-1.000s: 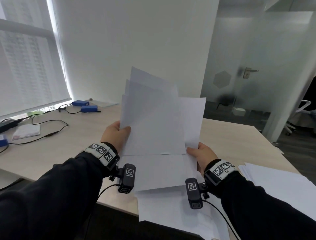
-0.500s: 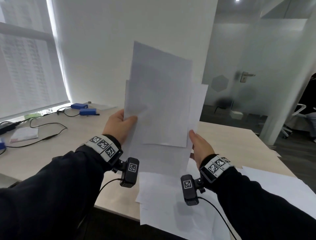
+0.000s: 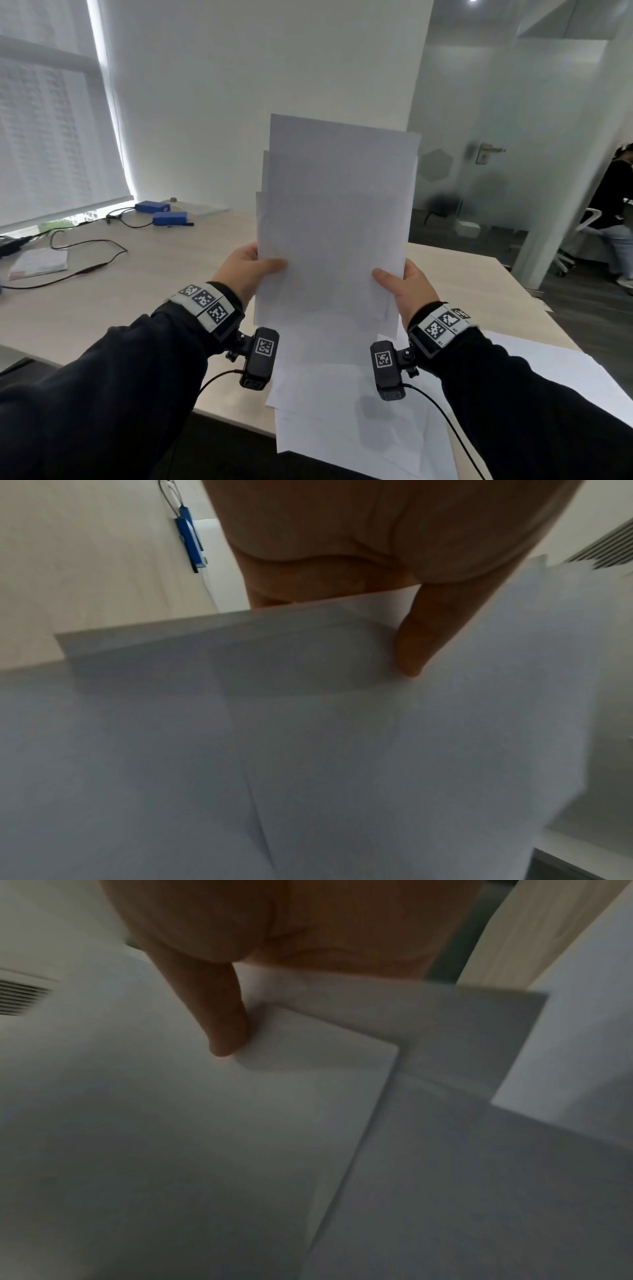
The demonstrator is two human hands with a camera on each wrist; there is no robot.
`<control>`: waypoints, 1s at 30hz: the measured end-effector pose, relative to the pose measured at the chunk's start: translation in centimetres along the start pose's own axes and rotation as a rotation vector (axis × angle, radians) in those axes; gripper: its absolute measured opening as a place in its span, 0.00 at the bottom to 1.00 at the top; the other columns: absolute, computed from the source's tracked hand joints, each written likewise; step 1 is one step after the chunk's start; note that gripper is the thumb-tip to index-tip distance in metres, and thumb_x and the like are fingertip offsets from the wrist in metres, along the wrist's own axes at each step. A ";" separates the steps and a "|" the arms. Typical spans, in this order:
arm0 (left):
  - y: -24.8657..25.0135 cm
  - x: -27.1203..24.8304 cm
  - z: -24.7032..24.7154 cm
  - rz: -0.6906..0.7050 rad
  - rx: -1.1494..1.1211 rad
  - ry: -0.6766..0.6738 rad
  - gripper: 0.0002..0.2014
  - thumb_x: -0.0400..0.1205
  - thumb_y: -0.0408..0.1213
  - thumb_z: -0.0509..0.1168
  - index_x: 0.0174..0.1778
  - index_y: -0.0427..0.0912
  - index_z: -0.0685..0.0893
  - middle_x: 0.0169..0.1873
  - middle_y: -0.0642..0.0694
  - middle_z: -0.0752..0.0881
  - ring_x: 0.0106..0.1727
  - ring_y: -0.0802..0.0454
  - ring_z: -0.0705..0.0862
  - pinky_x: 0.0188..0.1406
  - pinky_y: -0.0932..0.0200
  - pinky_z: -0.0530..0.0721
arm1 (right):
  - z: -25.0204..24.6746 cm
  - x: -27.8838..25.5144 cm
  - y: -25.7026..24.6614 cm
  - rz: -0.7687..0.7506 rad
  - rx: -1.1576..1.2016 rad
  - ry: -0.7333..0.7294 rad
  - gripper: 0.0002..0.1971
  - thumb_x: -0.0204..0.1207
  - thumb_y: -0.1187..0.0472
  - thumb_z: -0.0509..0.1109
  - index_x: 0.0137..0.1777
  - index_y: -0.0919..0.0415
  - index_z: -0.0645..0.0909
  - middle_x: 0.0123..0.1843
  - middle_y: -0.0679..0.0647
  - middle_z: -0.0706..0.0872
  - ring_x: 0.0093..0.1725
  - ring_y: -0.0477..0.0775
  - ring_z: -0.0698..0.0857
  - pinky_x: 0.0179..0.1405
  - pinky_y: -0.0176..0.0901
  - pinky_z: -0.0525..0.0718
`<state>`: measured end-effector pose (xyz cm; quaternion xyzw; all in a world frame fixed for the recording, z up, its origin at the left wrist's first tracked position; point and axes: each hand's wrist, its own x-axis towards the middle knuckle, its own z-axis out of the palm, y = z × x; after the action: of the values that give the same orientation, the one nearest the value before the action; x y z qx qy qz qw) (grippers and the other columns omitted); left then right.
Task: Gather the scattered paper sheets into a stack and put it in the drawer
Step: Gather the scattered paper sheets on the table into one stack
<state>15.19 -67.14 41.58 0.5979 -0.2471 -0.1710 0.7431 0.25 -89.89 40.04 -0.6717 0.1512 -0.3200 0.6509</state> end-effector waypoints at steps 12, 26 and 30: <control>-0.5 -0.6 0.9 -0.005 0.000 -0.069 0.18 0.66 0.31 0.78 0.52 0.37 0.89 0.50 0.38 0.93 0.53 0.38 0.91 0.61 0.41 0.86 | 0.6 -0.5 -0.9 -0.008 0.130 -0.057 0.13 0.79 0.67 0.72 0.62 0.63 0.83 0.55 0.59 0.92 0.54 0.61 0.91 0.53 0.54 0.88; -2.4 -1.2 0.7 0.010 -0.060 0.002 0.33 0.50 0.41 0.84 0.53 0.37 0.89 0.48 0.38 0.93 0.49 0.38 0.92 0.48 0.48 0.89 | 0.0 -1.7 0.3 0.010 0.093 -0.035 0.12 0.75 0.74 0.72 0.55 0.61 0.86 0.49 0.57 0.93 0.47 0.56 0.92 0.46 0.51 0.87; -2.8 -1.7 1.3 0.001 -0.066 -0.011 0.32 0.50 0.42 0.83 0.53 0.39 0.90 0.48 0.39 0.93 0.47 0.40 0.92 0.48 0.48 0.89 | 0.6 -1.8 0.7 0.017 0.110 -0.042 0.11 0.74 0.74 0.74 0.54 0.62 0.86 0.51 0.61 0.93 0.49 0.61 0.91 0.49 0.53 0.88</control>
<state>13.17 -67.86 38.82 0.5718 -0.2459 -0.1819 0.7612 -0.55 -88.38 38.93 -0.6401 0.1256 -0.3083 0.6925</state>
